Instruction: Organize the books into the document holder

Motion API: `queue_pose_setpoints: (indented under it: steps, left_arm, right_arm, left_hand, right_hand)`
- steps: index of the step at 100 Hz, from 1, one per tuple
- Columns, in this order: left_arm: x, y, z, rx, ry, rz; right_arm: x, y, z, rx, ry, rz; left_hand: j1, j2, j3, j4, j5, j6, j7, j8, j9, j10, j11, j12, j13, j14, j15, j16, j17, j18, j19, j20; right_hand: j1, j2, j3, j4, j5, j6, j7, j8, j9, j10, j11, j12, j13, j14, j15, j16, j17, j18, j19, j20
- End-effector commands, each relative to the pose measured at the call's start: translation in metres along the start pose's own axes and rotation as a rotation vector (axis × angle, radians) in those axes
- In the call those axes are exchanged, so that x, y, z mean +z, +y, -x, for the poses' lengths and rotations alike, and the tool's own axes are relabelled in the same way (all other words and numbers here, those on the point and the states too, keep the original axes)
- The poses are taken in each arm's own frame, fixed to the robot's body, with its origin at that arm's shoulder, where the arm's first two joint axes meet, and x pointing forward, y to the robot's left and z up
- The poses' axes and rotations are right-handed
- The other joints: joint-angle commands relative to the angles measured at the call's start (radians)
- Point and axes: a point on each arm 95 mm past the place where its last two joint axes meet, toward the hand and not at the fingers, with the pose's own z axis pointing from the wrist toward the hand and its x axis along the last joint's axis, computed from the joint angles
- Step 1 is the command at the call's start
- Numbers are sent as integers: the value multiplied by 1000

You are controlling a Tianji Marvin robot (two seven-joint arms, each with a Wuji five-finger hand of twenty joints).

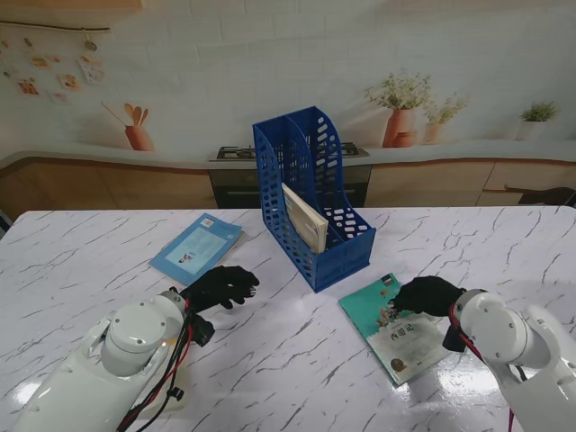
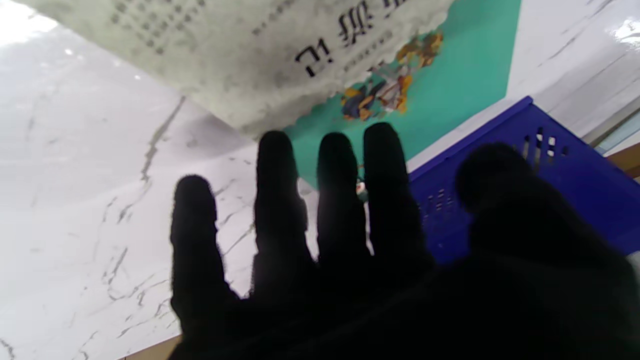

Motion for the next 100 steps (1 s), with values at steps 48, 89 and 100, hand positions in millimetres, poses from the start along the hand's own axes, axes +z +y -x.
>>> queue_pose_setpoints:
  steps: [48, 89, 100]
  left_arm:
    - [3, 7, -1, -9, 21, 29]
    - [1, 7, 0, -15, 20, 24]
    - [0, 7, 1, -19, 21, 23]
  right_arm:
    - [3, -38, 27, -11, -88, 54]
    - [15, -57, 15, 93, -43, -11]
    - [15, -60, 7, 99, -18, -20]
  left_hand:
    - [17, 19, -37, 22, 10, 5, 15, -7, -14, -6, 20, -4, -6, -5, 24, -2, 1, 14, 9, 11]
    - [18, 18, -35, 22, 11, 5, 15, -7, -14, -2, 20, -4, -5, -6, 25, -2, 1, 14, 9, 12]
    - [18, 20, -35, 22, 10, 7, 14, -7, -16, -2, 19, -4, -5, -5, 25, -2, 1, 14, 9, 12]
  right_hand:
    - [-26, -51, 3, 7, -56, -57, -13, 30, -92, -40, 30, 45, -79, -78, -74, 16, -65, -92, -26, 59]
    - [110, -288, 265, -133, 86, -107, 449, -230, 214, -13, 183, 97, 233, -61, 159, 77, 316, -151, 186, 97]
    - [120, -293, 277, -134, 105, -107, 456, -239, 238, -11, 181, 97, 255, -56, 157, 74, 342, -150, 201, 90]
